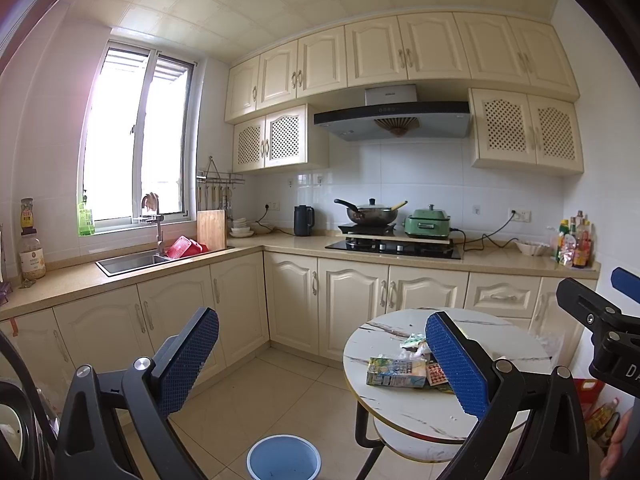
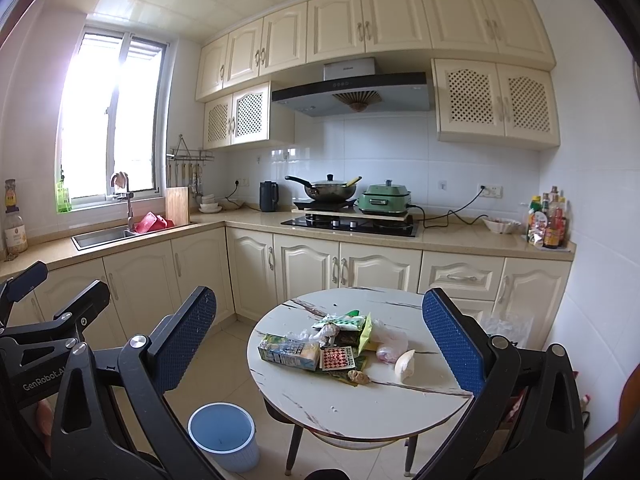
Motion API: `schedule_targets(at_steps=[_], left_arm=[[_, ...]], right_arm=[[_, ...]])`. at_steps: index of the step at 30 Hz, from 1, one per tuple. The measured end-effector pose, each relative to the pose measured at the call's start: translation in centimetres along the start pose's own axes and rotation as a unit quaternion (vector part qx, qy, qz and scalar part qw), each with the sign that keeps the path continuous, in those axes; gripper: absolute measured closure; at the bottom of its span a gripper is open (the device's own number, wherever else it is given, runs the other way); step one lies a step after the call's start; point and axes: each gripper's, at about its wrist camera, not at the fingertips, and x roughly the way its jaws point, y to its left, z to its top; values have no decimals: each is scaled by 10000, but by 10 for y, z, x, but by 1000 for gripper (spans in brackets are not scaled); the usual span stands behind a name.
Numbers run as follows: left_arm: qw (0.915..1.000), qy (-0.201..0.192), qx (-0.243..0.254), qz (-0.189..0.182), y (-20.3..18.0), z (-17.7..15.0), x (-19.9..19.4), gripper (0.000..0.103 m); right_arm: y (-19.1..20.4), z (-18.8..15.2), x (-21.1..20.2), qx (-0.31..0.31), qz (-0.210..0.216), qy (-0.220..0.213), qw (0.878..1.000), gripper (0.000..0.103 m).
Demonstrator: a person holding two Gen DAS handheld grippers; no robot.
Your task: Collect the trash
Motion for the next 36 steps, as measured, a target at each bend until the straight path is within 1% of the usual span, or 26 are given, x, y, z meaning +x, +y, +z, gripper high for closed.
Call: schedule_targets(at_steps=[18,22,24,27,29,31,32,34,36], left_arm=[[10000,34,44,-2,-3,-1,7,1],[9998,27,183,31,-6,-2,20,1],[9998,31,196,77,-6,-2,30,1],[9998,35,153,86,-5,-5,52,1],[9996,147,163,176,-7,-9,75,1],[9987,429,211,200,-11,-18,107,1],[9980,575,224,153,-13,-23,119,1],[9952,956,213,-79,-17,-36,149,1],[9904,1332,115,-352,-24,-50,179,1]], right_arm=[[-2,0,2,4,-47,60,10000,0],[-7,-1,6,8,-85,66,9999,0],[-11,-2,12,-18,-178,148,9997,0],[-18,-7,23,24,-233,164,9996,0],[-27,-11,32,61,-312,187,9993,0],[-41,-17,42,155,-439,233,9986,0],[-50,-23,49,211,-523,293,9980,0],[-75,-37,68,354,-715,543,9953,0],[-97,-51,84,509,-825,773,9923,0]])
